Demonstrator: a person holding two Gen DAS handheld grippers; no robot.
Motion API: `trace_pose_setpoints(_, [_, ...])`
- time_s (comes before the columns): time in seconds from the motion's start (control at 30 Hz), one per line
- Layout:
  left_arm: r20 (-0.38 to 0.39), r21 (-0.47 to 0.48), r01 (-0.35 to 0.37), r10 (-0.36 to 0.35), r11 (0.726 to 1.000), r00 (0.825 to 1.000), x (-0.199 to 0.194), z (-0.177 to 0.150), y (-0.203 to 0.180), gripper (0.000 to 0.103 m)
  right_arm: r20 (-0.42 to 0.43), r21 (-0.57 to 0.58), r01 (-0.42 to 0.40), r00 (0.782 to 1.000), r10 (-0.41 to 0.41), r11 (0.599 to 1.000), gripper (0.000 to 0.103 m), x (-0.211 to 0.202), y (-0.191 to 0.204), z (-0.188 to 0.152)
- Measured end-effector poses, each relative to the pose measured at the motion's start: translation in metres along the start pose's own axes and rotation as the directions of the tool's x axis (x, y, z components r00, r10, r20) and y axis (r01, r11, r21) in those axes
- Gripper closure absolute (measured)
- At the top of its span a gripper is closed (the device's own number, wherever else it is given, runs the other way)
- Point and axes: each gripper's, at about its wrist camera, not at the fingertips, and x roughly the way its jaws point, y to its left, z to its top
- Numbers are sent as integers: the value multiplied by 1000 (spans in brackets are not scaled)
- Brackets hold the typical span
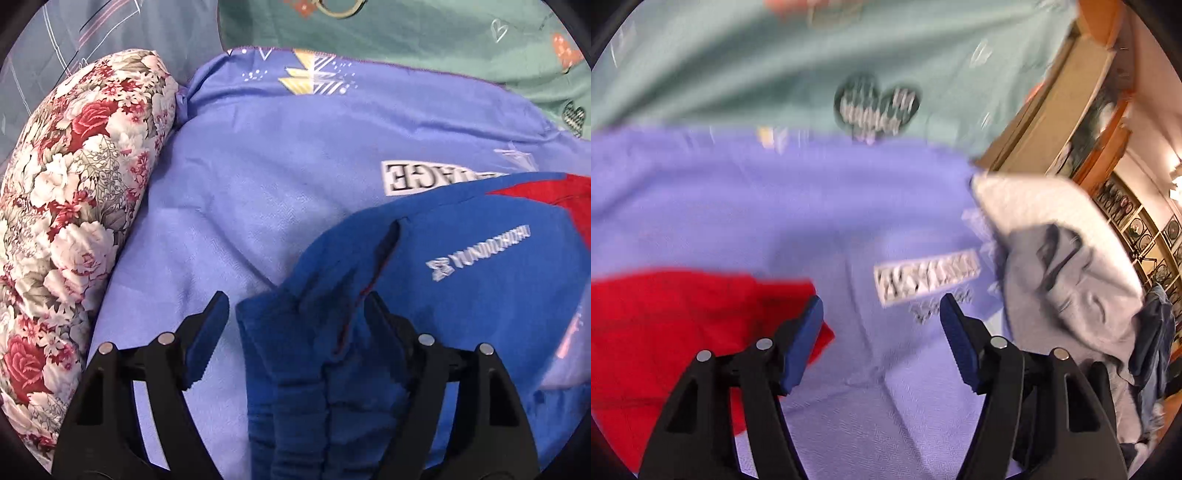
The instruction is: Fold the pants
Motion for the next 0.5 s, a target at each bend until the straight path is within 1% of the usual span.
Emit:
trace_pose_setpoints(0.03, [-15, -27, 55, -55, 998, 998, -8, -3, 1, 24, -3, -13, -162, 987, 162, 987, 37, -18, 12, 0])
trace_pose_setpoints(0.07, [-30, -55, 111, -112, 992, 993, -14, -6, 0, 24, -40, -23, -265, 964, 264, 964, 37, -27, 23, -1])
trace_pose_setpoints(0.1, [-35, -60, 138, -141, 989, 989, -19, -9, -5, 24, -95, -29, -387, 919, 383, 921, 39, -36, 40, -4])
trace_pose_setpoints(0.13, [-37, -50, 150, -152, 987, 988, -23, -11, -12, 23, -154, -41, -514, 851, 503, 857, 41, -48, 66, -11])
trace_pose_setpoints(0.17, [-37, -38, 160, -161, 986, 986, -26, -15, -19, 21, -183, -67, -575, 811, 556, 816, 44, -58, 85, -15])
trace_pose_setpoints(0.23, [-41, -7, 190, -190, 982, 981, -30, -22, -34, 18, -238, -164, -656, 751, 616, 736, 44, -80, 131, -30])
trace_pose_setpoints(0.27, [-48, 22, 191, -189, 981, 981, -30, -28, -43, 18, -266, -195, -672, 737, 621, 715, 44, -83, 145, -34])
trace_pose_setpoints(0.3, [-56, 36, 177, -175, 984, 983, -28, -32, -49, 18, -312, -216, -694, 715, 625, 686, 44, -82, 159, -40])
trace_pose_setpoints(0.33, [-67, 36, 170, -167, 985, 984, -24, -35, -50, 18, -355, -215, -716, 690, 630, 664, 44, -76, 167, -43])
trace_pose_setpoints(0.37, [-85, 29, 171, -168, 985, 982, -19, -38, -51, 18, -407, -191, -737, 661, 631, 648, 44, -59, 169, -44])
trace_pose_setpoints(0.4, [-108, 19, 172, -169, 985, 980, -12, -40, -48, 18, -433, -172, -747, 643, 632, 642, 44, -46, 165, -43])
trace_pose_setpoints(0.43, [-124, 13, 153, -150, 988, 981, -4, -42, -46, 18, -406, -154, -760, 631, 661, 631, 45, -35, 152, -36])
trace_pose_setpoints(0.47, [-130, 16, 132, -129, 991, 983, 1, -45, -43, 18, -384, -168, -720, 677, 628, 673, 44, -29, 140, -30])
trace_pose_setpoints(0.5, [-132, 20, 124, -120, 992, 984, 4, -46, -41, 18, -353, -179, -656, 739, 574, 733, 44, -18, 124, -23])
